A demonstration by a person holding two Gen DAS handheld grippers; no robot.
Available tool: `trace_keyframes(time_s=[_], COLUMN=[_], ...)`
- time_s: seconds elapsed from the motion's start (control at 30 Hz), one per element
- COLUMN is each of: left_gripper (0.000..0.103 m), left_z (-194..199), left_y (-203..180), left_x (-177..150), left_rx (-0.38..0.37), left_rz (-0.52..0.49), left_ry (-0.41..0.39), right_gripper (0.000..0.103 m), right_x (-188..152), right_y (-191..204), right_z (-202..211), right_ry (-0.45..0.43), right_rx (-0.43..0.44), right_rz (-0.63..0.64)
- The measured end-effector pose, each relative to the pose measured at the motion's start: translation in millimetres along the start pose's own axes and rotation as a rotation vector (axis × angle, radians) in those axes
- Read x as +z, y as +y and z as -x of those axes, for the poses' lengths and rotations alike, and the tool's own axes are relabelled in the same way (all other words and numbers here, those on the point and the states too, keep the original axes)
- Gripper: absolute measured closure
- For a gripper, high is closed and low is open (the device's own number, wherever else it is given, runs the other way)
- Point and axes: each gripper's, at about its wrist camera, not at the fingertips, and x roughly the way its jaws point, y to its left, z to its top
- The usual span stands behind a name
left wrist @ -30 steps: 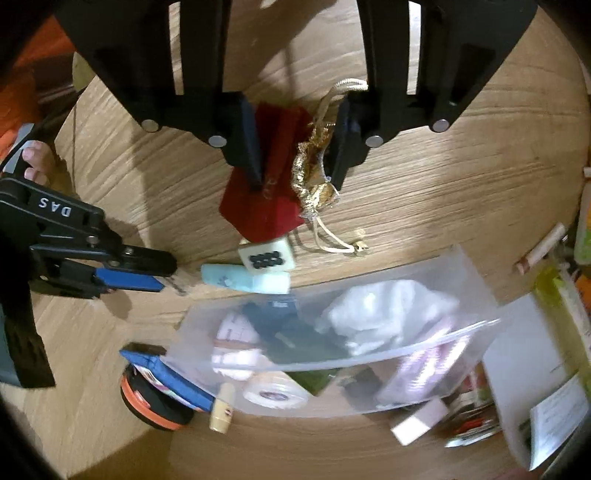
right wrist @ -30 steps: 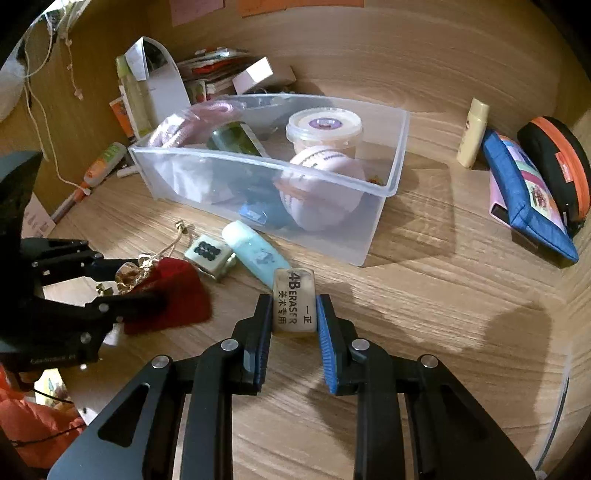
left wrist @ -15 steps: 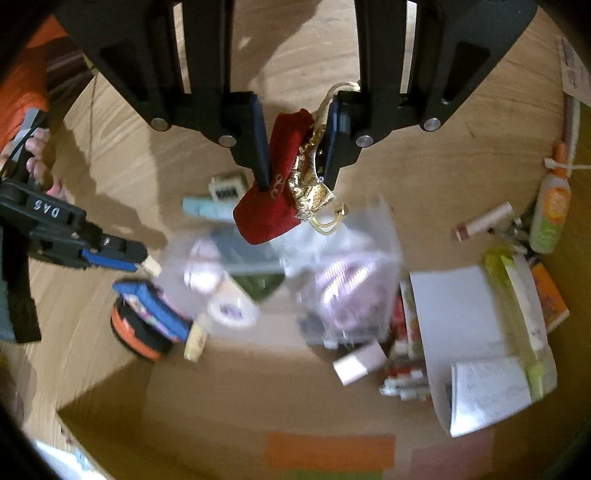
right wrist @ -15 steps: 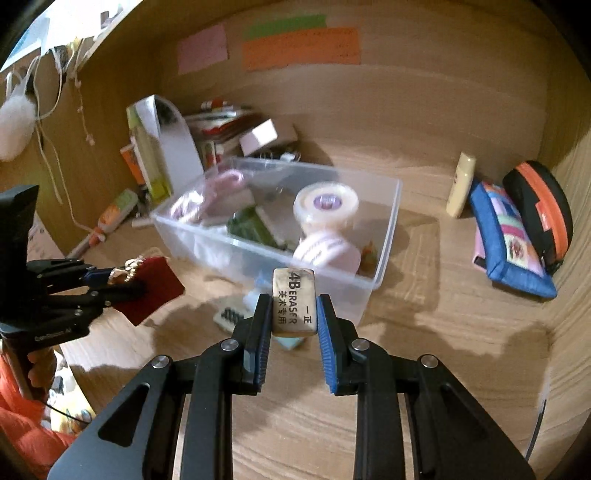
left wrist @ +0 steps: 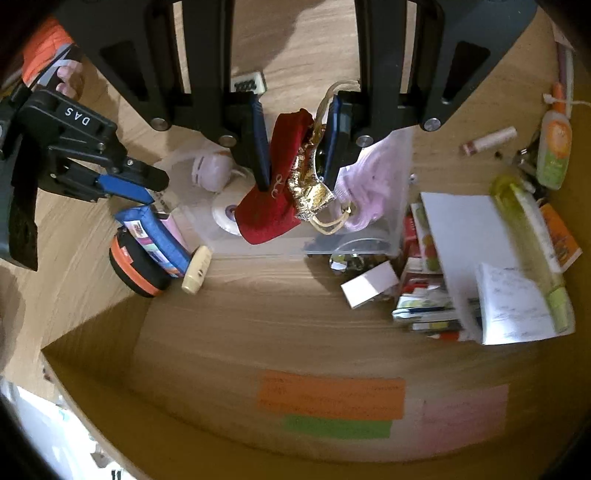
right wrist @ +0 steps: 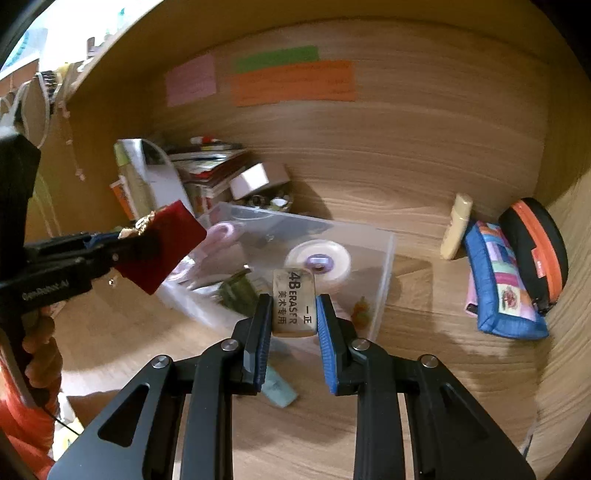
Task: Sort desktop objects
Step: 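Carry the pouches into the bin and open the left tool while right tool drops the eraser in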
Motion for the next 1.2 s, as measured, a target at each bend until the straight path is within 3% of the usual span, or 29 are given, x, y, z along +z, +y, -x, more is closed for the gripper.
trace_keyframes(time_s=[0.2,0.53,0.73,0.87,1.0,1.07,1.13,1.2], left_gripper=[0.077,0.076,0.075,0.062,0.041,0.036,0.024,0.023], left_z=[-31,-86,-93,-92,-89,-84,-79,-70], left_y=[-14,-12,-9,-11,-14,-15,-14,-13], left_x=[14,18,16,15,15,15,17,19], left_rx=[0.008,0.051,0.058,0.088,0.095,0.087,0.049,0.033], left_rz=[-0.021,-0.008,-0.008,-0.021,-0.034,-0.036,-0.022,-0.004], left_ry=[0.041,0.118,0.12,0.109,0.093,0.087,0.083,0.067], right_gripper=[0.081,0.081,0.081,0.081,0.08,0.076,0.067,0.064], right_x=[8,10,10,9,10,11,12,14], right_y=[-18,-31,-34,-33,-26,-23,-19,-12], right_z=[-19,-46,-55,-62,-61,-58,-53,-45], right_ry=[0.025,0.077,0.096,0.114,0.113,0.106,0.093,0.071], right_rx=[-0.084,-0.09,-0.089,-0.089,-0.114,-0.115,-0.11,-0.115], right_rz=[-0.026,-0.032,-0.029,-0.03,-0.006,0.005,0.016,0.038])
